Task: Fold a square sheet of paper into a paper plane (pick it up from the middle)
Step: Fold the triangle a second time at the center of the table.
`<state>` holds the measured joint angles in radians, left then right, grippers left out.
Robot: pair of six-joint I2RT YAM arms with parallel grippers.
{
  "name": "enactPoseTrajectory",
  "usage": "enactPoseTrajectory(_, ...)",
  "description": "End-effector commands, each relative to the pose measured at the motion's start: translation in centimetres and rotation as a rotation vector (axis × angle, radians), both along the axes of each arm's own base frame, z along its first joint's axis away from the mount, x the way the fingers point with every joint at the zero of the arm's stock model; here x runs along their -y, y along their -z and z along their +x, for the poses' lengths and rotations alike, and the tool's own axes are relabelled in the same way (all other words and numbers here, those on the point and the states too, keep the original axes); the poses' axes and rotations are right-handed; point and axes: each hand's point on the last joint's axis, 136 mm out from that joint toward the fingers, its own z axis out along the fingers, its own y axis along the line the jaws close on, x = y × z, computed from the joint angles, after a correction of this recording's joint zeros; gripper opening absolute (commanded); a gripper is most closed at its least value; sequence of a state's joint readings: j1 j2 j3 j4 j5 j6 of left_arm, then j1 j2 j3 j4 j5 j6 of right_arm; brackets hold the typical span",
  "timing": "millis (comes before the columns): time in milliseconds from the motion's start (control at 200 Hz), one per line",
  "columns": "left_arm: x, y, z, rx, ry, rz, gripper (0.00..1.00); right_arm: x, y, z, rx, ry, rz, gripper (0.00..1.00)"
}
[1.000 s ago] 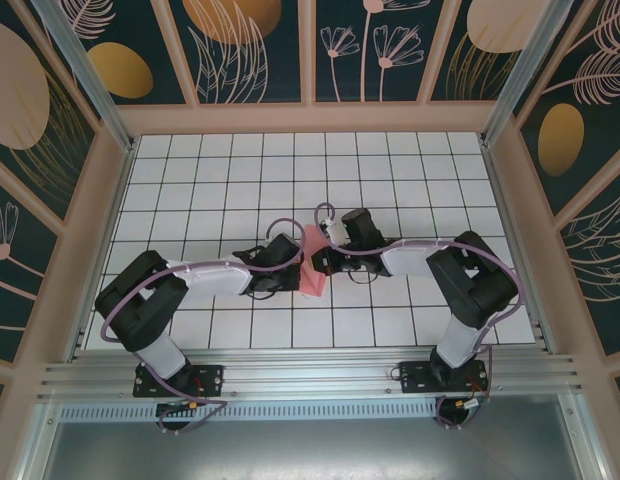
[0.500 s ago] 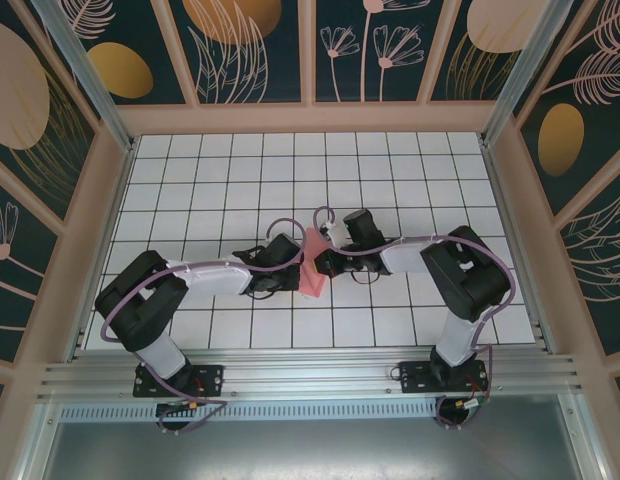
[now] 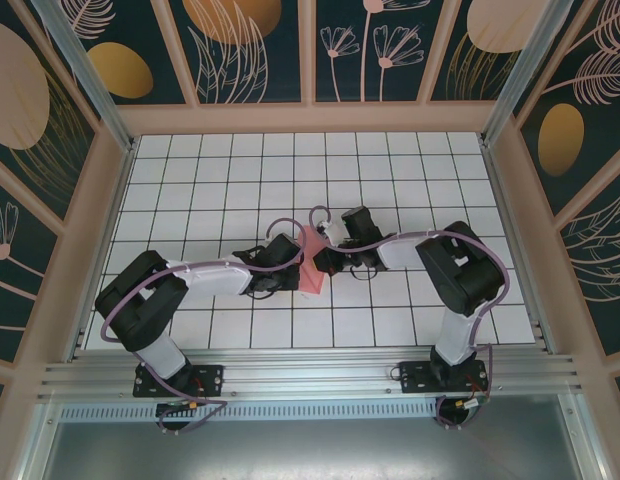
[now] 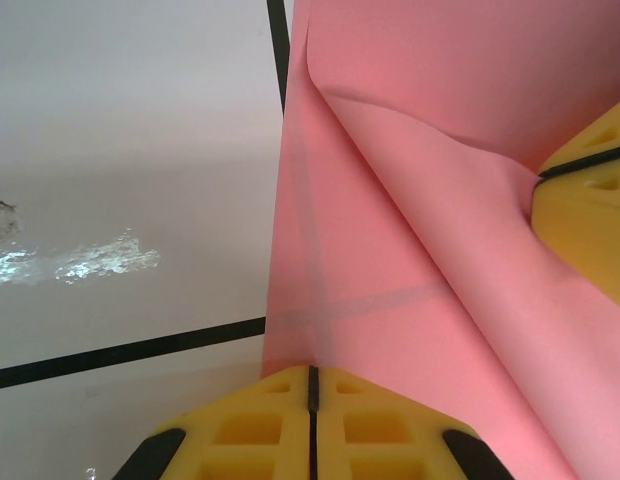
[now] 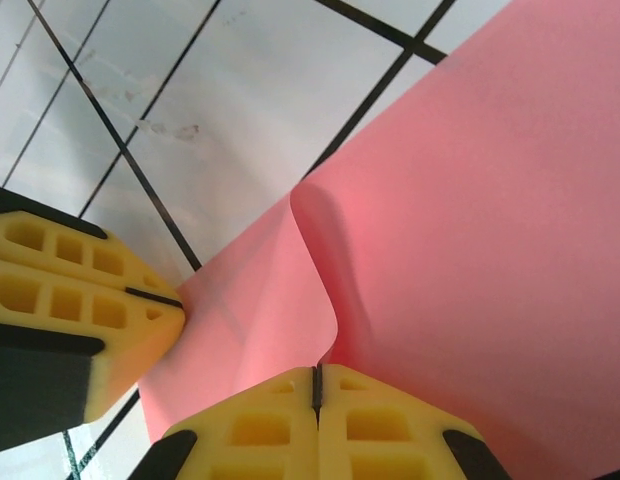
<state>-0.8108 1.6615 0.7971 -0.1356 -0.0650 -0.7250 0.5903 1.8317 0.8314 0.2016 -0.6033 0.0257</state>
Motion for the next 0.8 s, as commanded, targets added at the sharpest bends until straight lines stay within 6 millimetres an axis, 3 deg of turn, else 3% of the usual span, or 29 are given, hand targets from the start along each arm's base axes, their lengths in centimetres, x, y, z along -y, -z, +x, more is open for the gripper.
enactPoseTrajectory(0,-3.43,2.48,-1.98,-0.086,-0.005,0.154,0.08,-0.09,0.07,0.42,0.03,-0.024,-0.007,0.01)
enactPoseTrajectory(796,-3.53,2.68,-2.28,-0.092,0.005,0.153,0.08,-0.02,0.16,1.16,0.085,-0.026,-0.027,0.02)
